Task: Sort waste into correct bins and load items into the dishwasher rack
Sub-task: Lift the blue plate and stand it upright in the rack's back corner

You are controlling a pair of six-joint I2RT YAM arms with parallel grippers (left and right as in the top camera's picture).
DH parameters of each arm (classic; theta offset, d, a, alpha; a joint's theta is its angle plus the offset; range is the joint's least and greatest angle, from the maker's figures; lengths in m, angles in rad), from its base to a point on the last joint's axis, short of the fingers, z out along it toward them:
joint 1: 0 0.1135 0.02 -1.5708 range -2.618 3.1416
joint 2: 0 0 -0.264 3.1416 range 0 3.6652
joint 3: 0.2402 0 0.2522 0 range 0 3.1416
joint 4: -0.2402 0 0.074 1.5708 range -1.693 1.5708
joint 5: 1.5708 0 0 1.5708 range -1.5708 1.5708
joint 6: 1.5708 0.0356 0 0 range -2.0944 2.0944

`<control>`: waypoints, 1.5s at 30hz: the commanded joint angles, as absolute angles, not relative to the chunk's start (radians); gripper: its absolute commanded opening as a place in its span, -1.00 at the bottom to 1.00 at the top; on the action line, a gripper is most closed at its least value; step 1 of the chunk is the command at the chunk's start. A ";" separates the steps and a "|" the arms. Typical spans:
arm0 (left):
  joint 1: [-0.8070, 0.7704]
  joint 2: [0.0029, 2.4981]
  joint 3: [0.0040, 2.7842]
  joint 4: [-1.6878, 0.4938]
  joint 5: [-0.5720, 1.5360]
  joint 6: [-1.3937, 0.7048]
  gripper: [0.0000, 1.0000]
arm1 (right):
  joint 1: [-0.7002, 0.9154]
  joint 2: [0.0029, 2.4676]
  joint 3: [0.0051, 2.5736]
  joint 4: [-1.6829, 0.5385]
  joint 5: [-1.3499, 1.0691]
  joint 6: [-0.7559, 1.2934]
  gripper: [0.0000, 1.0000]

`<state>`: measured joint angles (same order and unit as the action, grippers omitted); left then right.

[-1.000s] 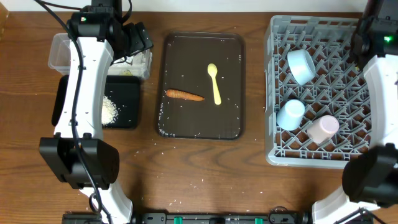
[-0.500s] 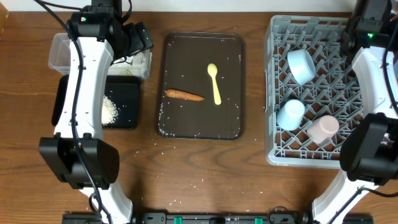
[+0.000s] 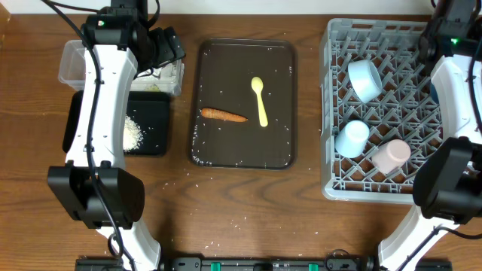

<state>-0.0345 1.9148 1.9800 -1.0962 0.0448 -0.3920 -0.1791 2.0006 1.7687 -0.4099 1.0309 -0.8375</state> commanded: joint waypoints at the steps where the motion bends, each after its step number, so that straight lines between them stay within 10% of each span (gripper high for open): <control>1: -0.031 1.908 1.990 -1.099 0.025 -0.389 0.97 | -0.150 2.049 1.738 -0.448 0.799 -0.908 -0.98; 31: -0.031 1.908 1.990 -1.099 0.025 -0.389 0.97 | -0.135 2.049 1.737 -0.581 0.398 -1.397 -0.95; 33: -0.031 1.908 1.990 -1.098 0.025 -0.389 0.97 | -0.122 2.049 1.737 -0.580 0.399 -1.369 -0.60; 34: -0.031 1.908 1.990 -1.099 0.025 -0.389 0.97 | -0.118 2.049 1.737 -0.578 0.399 -1.357 -0.03; 35: -0.031 1.908 1.990 -1.098 0.025 -0.389 0.97 | -0.113 2.049 1.737 -0.570 0.399 -1.341 0.99; 45: -0.031 1.908 1.990 -1.098 0.025 -0.389 0.97 | -0.110 2.028 1.737 -0.401 0.421 -0.892 0.99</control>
